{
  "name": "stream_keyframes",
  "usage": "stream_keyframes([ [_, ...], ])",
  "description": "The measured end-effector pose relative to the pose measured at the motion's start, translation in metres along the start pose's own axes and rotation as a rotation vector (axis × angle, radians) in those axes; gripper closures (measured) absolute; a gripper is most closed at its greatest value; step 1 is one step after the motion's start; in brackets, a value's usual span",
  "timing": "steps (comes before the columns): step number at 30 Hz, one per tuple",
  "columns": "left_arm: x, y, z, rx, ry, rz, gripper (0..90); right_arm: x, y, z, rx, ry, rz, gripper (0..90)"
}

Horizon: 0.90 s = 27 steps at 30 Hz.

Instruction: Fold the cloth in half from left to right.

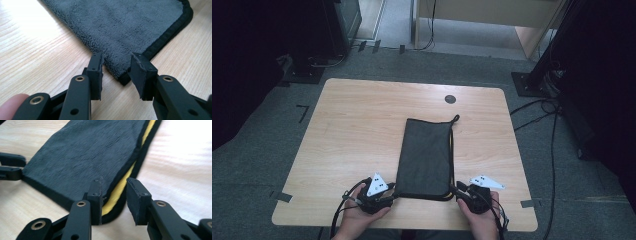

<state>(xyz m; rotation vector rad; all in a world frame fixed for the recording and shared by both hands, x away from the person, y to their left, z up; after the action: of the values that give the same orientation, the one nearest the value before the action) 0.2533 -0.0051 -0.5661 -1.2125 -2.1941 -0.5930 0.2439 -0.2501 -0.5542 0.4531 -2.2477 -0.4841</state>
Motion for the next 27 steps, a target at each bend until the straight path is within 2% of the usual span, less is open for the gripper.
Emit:
stream_keyframes([
  [2,0.000,0.000,0.001,-0.001,-0.001,0.004,62.0,-0.002,0.001,0.004,0.003,0.008,0.004,65.9],
  [5,0.000,0.000,0.001,0.000,-0.001,0.005,61.9,-0.007,0.001,0.006,-0.017,0.023,0.007,67.9],
  [9,-0.001,0.000,0.002,0.003,0.002,0.012,61.9,-0.011,0.004,0.010,-0.031,0.044,-0.024,73.7],
  [14,-0.001,0.000,0.002,0.008,0.000,0.016,61.7,-0.011,0.004,0.010,-0.032,0.042,-0.032,88.1],
  [22,0.000,-0.002,0.001,-0.007,-0.008,0.023,61.9,0.001,0.007,0.009,-0.053,0.041,-0.043,88.9],
  [27,-0.001,-0.004,0.001,-0.025,-0.001,0.038,62.5,-0.001,-0.002,0.016,-0.057,0.072,0.004,88.9],
])
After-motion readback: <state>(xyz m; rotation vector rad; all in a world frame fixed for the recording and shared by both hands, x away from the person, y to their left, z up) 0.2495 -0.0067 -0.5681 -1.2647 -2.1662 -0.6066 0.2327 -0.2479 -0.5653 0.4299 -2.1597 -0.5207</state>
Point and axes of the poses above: each handheld gripper's, and its own axes: x roughly backward along the jaws, z roughly out of its underside, y roughly to its left, the point moved 8 cm from there along -x, roughly forward along the jaws, and after that the axes turned 15 degrees about -x, right-handed, at the moved point
